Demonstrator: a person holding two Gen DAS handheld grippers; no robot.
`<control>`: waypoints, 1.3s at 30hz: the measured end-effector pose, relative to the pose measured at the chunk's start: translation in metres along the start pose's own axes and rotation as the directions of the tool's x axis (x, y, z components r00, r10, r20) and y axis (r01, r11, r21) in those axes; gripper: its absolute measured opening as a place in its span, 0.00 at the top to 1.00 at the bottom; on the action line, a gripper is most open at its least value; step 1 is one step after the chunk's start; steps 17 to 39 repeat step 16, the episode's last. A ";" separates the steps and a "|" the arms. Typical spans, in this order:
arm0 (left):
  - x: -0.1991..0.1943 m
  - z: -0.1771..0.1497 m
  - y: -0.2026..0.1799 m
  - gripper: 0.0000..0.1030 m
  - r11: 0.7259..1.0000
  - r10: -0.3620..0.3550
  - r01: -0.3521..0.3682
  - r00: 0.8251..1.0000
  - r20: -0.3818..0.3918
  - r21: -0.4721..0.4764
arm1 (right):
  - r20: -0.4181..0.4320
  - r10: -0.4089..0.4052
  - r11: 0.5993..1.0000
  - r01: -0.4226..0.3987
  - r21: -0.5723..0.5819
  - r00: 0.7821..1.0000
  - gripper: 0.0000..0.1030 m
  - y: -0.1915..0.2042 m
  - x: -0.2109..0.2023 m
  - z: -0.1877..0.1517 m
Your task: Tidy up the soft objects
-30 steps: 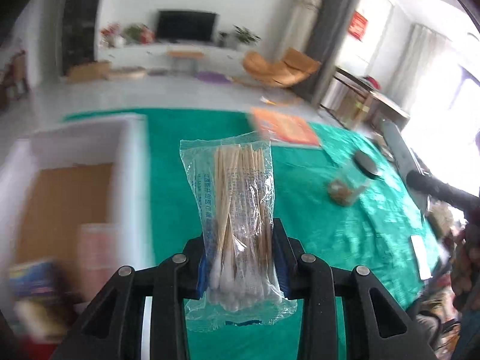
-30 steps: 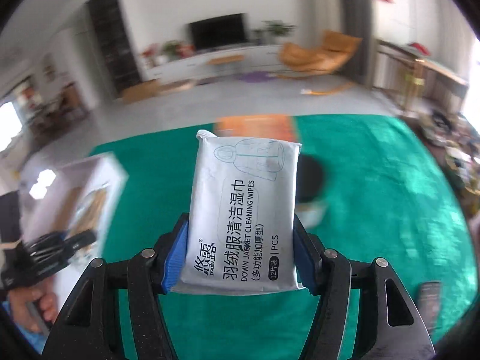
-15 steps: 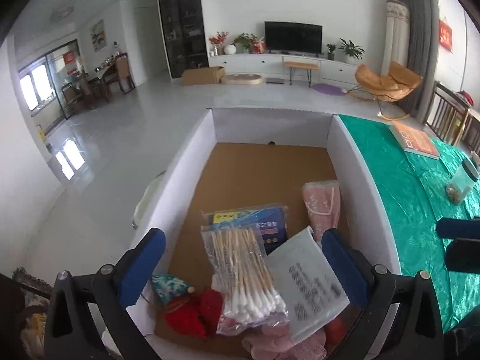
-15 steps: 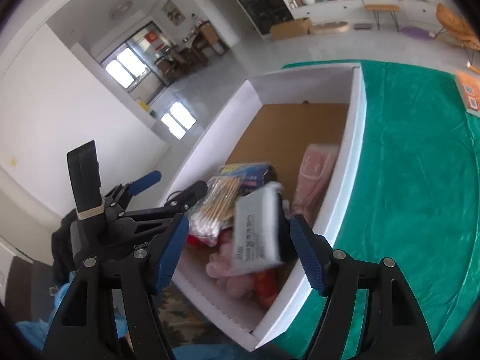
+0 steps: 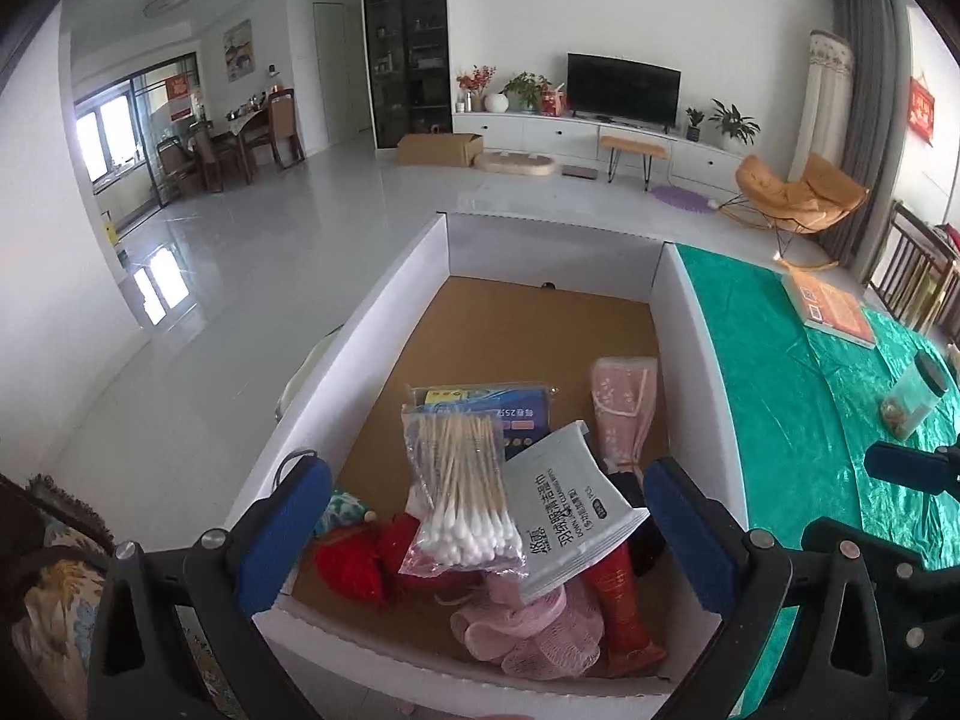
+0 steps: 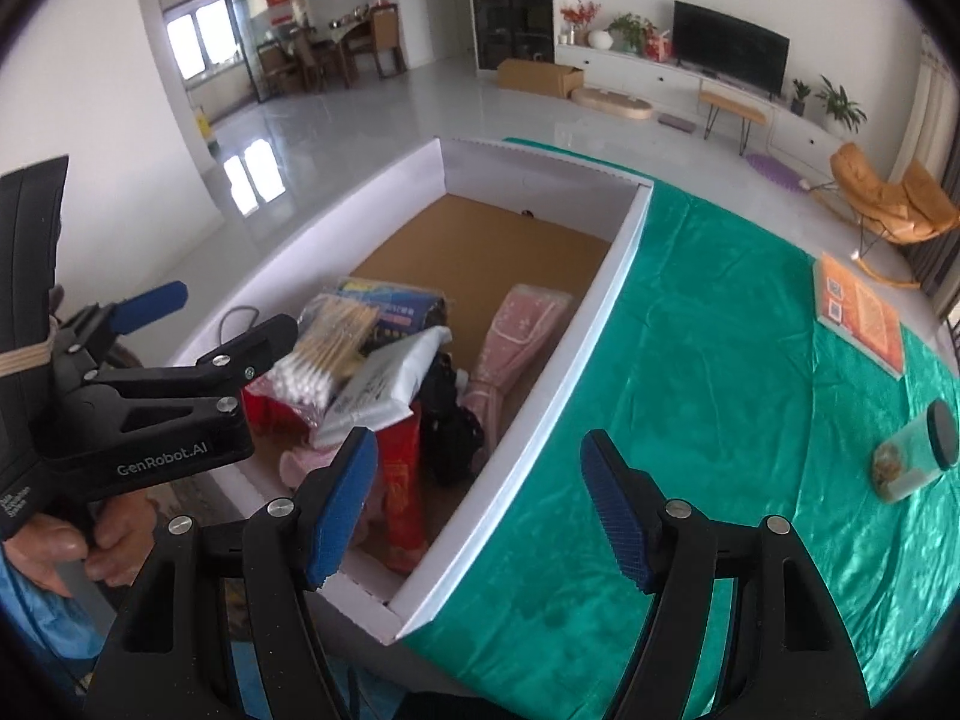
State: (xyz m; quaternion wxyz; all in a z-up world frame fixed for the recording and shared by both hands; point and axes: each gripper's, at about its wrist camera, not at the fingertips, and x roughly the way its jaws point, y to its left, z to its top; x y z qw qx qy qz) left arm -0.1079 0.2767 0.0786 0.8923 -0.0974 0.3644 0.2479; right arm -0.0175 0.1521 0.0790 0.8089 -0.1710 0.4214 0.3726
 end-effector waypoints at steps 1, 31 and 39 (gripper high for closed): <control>0.000 -0.001 0.001 0.00 1.000 0.002 -0.002 1.000 -0.001 -0.002 | -0.005 -0.006 1.000 0.006 -0.003 1.000 0.28 0.001 0.000 -0.002; -0.006 -0.005 -0.001 0.00 1.000 0.004 -0.004 1.000 0.015 -0.012 | -0.009 -0.029 0.999 0.029 -0.012 1.000 0.28 0.004 0.002 -0.007; -0.006 -0.005 -0.001 0.00 1.000 0.004 -0.004 1.000 0.015 -0.012 | -0.009 -0.029 0.999 0.029 -0.012 1.000 0.28 0.004 0.002 -0.007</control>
